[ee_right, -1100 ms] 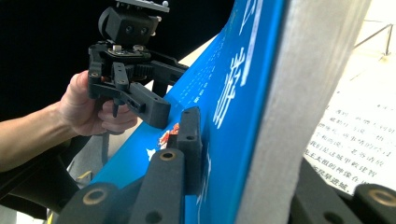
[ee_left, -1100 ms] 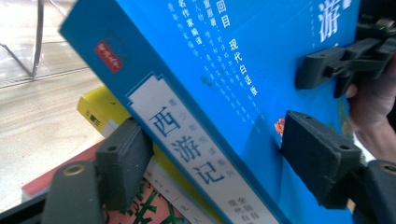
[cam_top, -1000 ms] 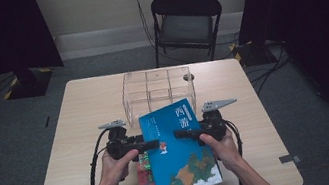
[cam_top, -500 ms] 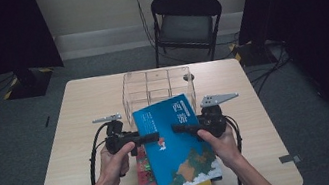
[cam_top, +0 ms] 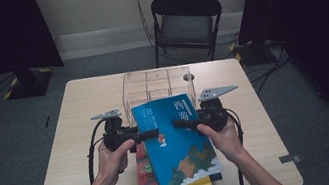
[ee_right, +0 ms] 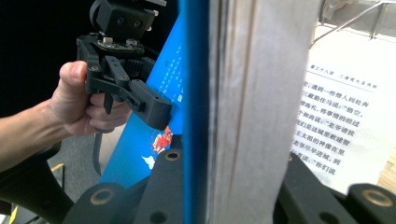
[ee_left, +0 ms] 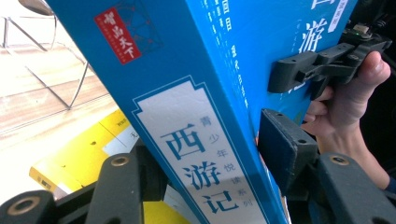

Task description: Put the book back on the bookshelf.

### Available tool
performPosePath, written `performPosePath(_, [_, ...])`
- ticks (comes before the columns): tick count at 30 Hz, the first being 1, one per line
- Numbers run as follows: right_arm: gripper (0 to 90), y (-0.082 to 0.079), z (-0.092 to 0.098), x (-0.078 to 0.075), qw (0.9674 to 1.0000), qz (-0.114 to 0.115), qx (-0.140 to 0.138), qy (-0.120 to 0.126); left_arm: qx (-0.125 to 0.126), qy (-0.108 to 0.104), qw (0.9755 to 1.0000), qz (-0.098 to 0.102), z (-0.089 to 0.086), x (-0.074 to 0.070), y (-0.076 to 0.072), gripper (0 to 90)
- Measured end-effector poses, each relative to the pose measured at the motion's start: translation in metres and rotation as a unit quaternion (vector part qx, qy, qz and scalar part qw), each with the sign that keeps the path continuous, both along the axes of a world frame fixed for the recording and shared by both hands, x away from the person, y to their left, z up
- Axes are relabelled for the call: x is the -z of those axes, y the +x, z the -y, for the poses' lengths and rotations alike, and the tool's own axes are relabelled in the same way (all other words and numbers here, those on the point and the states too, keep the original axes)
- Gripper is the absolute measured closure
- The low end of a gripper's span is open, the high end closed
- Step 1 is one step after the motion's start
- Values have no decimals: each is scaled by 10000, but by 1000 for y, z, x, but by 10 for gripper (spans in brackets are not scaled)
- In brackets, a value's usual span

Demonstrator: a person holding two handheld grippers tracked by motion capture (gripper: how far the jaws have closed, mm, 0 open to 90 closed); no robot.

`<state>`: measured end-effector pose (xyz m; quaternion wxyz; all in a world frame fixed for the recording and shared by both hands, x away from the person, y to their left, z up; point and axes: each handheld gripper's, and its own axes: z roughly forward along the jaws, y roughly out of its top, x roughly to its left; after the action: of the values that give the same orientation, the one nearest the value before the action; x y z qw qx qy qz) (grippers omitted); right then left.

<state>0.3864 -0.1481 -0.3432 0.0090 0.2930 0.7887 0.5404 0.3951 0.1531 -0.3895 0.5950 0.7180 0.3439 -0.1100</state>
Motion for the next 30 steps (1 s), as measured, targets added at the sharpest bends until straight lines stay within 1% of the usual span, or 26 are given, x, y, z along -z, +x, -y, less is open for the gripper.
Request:
performPosePath(2, [782,0,0,-1,9999,49,48,96,-61,-16,9999,97,-1,-5,0,484])
performPosePath(3, [783,-1,0,-3,9997,108,65,209,-92,-1,9999,135,-1,-7,-1,490])
performPosePath(5, [784,-2,0,-5,9992,285,65,268,-169,0,9996,233,-2,-13,-3,500])
performPosePath(7, [784,-3,-1,-8,9987,375,92,331,-203,25,9991,385,-4,-18,-5,510])
performPosePath(9, [784,-5,-2,-11,9979,495,119,404,-262,-50,9987,431,-5,-23,-5,528])
performPosePath(11, [784,-5,-2,-14,9972,549,159,480,-311,-26,9977,602,-5,-29,-6,538])
performPosePath(12, [784,-5,-2,-14,9967,598,172,526,-355,21,9971,673,-5,-32,-7,542])
performPosePath(13, [784,-6,-3,-16,9959,706,178,540,-398,31,9967,704,-5,-34,-8,543])
performPosePath(15, [784,-9,-4,-16,9943,873,211,583,-416,142,9954,851,-6,-39,-10,544])
performPosePath(17, [784,-11,-5,-17,9931,936,234,666,-443,173,9940,980,-6,-43,-12,552])
performPosePath(18, [785,-11,-5,-17,9925,969,238,706,-501,186,9926,1089,-6,-47,-13,558])
performPosePath(19, [784,-10,-6,-18,9918,1002,272,750,-532,156,9920,1135,-6,-49,-14,567])
performPosePath(20, [784,-10,-6,-18,9913,1011,272,795,-583,139,9906,1233,-6,-53,-15,577])
performPosePath(21, [783,-9,-6,-19,9902,1045,281,886,-599,150,9897,1292,-7,-55,-16,587])
performPosePath(22, [782,-8,-7,-20,9895,1058,283,941,-616,206,9882,1384,-8,-57,-17,593])
performPosePath(23, [781,-8,-7,-20,9891,1082,274,963,-662,309,9860,1502,-8,-59,-19,596])
performPosePath(24, [779,-7,-8,-20,9888,1123,270,948,-674,330,9855,1523,-8,-58,-20,597])
performPosePath(25, [776,-7,-9,-19,9890,1117,254,937,-690,317,9849,1554,-8,-57,-21,597])
performPosePath(26, [774,-6,-9,-18,9891,1100,227,956,-728,269,9838,1617,-8,-55,-23,597])
performPosePath(27, [770,-6,-8,-18,9894,1068,192,962,-714,291,9834,1643,-7,-55,-24,597])
performPosePath(28, [767,-6,-7,-18,9896,1064,176,947,-690,357,9825,1691,-6,-57,-25,597])
performPosePath(30, [739,-7,-3,-18,9907,1019,150,886,-677,380,9806,1799,-3,-58,-29,597])
